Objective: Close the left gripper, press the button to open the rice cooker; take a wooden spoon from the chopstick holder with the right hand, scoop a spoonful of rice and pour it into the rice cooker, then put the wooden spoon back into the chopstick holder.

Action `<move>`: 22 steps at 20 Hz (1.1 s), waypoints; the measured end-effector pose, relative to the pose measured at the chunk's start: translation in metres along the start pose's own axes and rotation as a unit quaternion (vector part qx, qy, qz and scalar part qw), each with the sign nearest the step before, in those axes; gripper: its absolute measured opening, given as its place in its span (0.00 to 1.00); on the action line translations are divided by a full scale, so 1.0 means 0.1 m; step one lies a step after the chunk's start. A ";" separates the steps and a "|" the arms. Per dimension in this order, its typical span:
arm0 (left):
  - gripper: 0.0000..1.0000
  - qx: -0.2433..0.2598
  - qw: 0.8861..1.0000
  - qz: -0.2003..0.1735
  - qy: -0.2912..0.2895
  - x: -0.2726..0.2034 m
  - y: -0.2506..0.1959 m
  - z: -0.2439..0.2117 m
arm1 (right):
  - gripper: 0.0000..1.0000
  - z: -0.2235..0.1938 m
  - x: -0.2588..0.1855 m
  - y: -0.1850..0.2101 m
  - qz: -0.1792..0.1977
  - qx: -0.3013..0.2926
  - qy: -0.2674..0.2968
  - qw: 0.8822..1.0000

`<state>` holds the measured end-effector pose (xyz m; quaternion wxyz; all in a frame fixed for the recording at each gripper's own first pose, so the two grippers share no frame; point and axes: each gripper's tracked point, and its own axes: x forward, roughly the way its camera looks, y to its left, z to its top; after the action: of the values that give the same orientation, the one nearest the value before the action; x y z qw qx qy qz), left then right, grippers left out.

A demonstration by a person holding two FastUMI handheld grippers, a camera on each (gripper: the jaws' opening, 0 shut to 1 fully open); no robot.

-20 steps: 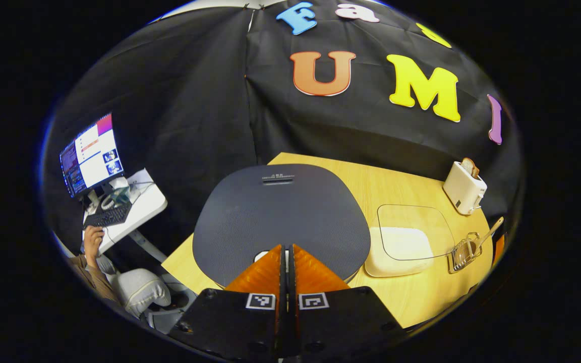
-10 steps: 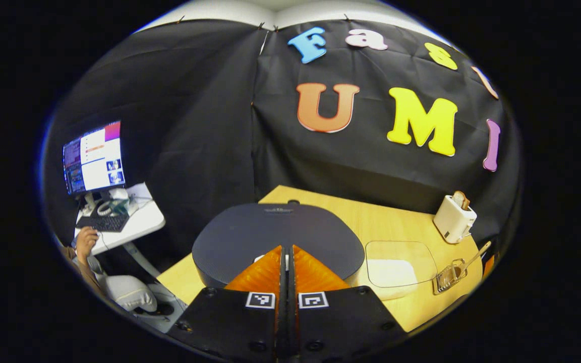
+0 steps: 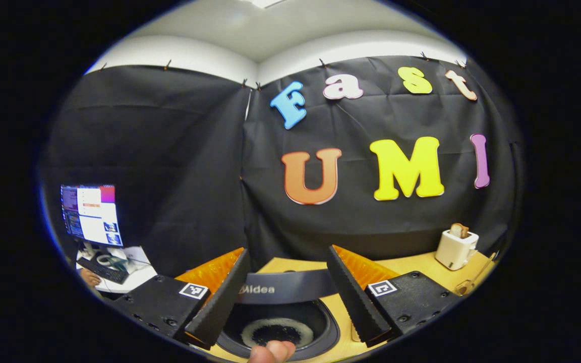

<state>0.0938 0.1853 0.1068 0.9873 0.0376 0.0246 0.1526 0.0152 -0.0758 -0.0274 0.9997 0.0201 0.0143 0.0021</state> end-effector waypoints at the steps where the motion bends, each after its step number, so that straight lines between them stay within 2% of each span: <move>1: 0.99 -0.004 1.000 -0.006 -0.011 -0.04 -0.08 0.08 | 0.96 0.00 -0.01 -0.02 -0.003 -0.006 -0.001 1.000; 2: 0.99 -0.009 1.000 -0.013 -0.019 -0.10 -0.14 0.11 | 0.95 0.00 -0.01 -0.06 -0.009 -0.015 -0.001 1.000; 3: 0.99 -0.013 1.000 -0.014 -0.023 -0.15 -0.14 0.13 | 0.91 -0.03 -0.02 -0.11 -0.015 -0.023 0.001 1.000; 4: 0.95 -0.017 0.999 -0.015 -0.027 -0.21 -0.12 0.13 | 0.95 -0.06 -0.01 -0.13 -0.018 -0.026 0.004 0.999; 5: 0.98 -0.021 0.999 -0.019 -0.025 -0.29 -0.13 0.10 | 0.96 -0.10 0.01 -0.16 -0.020 -0.026 0.010 0.999; 9: 0.99 -0.028 0.999 -0.038 -0.020 -0.55 -0.22 -0.08 | 0.96 -0.29 0.07 -0.24 -0.029 -0.018 0.041 0.999; 10: 0.99 -0.027 0.999 -0.040 -0.025 -0.61 -0.24 -0.10 | 0.91 -0.32 0.08 -0.25 -0.031 -0.019 0.046 0.998; 13: 0.98 -0.022 0.998 -0.041 -0.037 -0.76 -0.29 -0.12 | 0.92 -0.41 0.14 -0.26 -0.034 -0.026 0.057 0.997; 14: 0.98 -0.021 0.998 -0.044 -0.041 -0.80 -0.32 -0.12 | 0.96 -0.45 0.16 -0.26 -0.033 -0.024 0.062 0.997; 15: 0.98 -0.020 0.998 -0.046 -0.044 -0.84 -0.34 -0.13 | 0.92 -0.49 0.19 -0.25 -0.032 -0.021 0.068 0.997; 16: 0.98 -0.017 0.998 -0.045 -0.050 -0.87 -0.35 -0.13 | 1.00 -0.52 0.21 -0.27 -0.033 -0.020 0.073 0.997; 17: 0.94 -0.014 0.998 -0.045 -0.052 -0.89 -0.36 -0.14 | 1.00 -0.55 0.25 -0.28 -0.035 -0.021 0.077 0.996; 18: 0.98 -0.013 0.997 -0.047 -0.053 -0.92 -0.38 -0.16 | 0.92 -0.57 0.30 -0.30 -0.037 -0.024 0.081 0.996; 19: 0.98 -0.013 0.998 -0.047 -0.051 -0.94 -0.40 -0.20 | 0.96 -0.60 0.35 -0.33 -0.041 -0.028 0.086 0.995; 20: 0.98 -0.013 0.998 -0.049 -0.049 -0.96 -0.42 -0.24 | 0.92 -0.65 0.40 -0.35 -0.044 -0.029 0.093 0.994; 21: 0.98 -0.013 0.997 -0.050 -0.048 -0.97 -0.45 -0.27 | 0.92 -0.69 0.44 -0.37 -0.045 -0.024 0.100 0.994; 22: 0.98 -0.013 0.998 -0.050 -0.046 -0.99 -0.45 -0.30 | 0.96 -0.74 0.49 -0.39 -0.046 -0.017 0.108 0.993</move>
<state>0.0118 0.1142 0.0773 0.9941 0.0309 -0.0209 0.1016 0.0618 -0.1115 -0.1046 0.9915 0.0017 0.1232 -0.0417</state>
